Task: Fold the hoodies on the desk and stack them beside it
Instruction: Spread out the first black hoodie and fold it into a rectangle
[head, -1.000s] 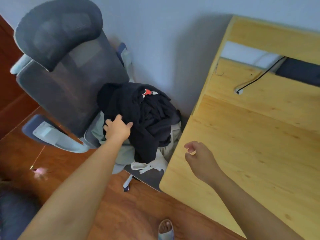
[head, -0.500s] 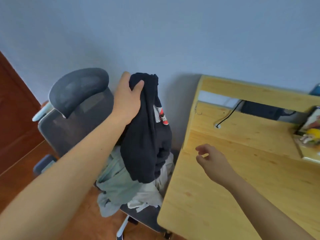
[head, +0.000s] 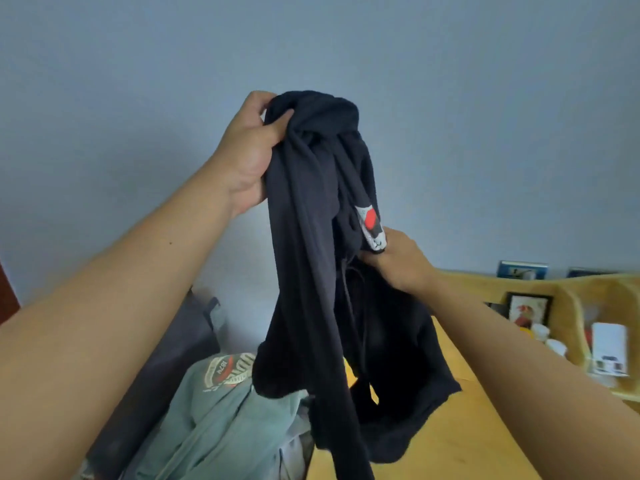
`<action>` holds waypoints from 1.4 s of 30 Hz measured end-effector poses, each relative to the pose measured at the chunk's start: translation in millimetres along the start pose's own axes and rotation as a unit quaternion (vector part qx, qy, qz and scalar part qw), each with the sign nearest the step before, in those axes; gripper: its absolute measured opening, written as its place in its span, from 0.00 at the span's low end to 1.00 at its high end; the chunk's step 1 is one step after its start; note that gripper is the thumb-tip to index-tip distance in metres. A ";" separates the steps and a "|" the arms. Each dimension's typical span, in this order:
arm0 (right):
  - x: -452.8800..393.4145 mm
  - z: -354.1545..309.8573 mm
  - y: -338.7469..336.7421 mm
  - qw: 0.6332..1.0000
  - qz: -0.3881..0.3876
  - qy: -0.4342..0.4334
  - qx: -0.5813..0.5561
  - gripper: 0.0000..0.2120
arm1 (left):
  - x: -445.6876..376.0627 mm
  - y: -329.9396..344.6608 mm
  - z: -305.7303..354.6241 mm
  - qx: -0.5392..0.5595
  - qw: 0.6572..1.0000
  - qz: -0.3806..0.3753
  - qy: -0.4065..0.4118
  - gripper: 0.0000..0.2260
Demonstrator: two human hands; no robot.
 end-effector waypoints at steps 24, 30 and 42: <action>282.9 233.2 -112.5 0.825 0.022 0.472 -0.311 0.14 | 225.2 264.9 -278.0 -0.275 0.914 -0.125 -0.272 0.22; 307.1 254.0 -96.9 0.635 0.148 0.561 -0.510 0.12 | 397.8 328.9 -262.7 -0.202 0.915 -0.127 -0.326 0.37; 258.7 222.5 -173.8 0.690 0.123 0.438 -0.563 0.10 | 292.1 303.1 -206.2 -0.150 0.946 0.048 -0.284 0.12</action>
Point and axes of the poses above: each hand's wrist, its own x-axis away from the middle knuckle, its own y-axis out of the palm, z = x × y, the point moved 2 cm from there along -x, towards the middle knuckle, and after that the axes turned 5 degrees about -z, right-handed, at the moved point
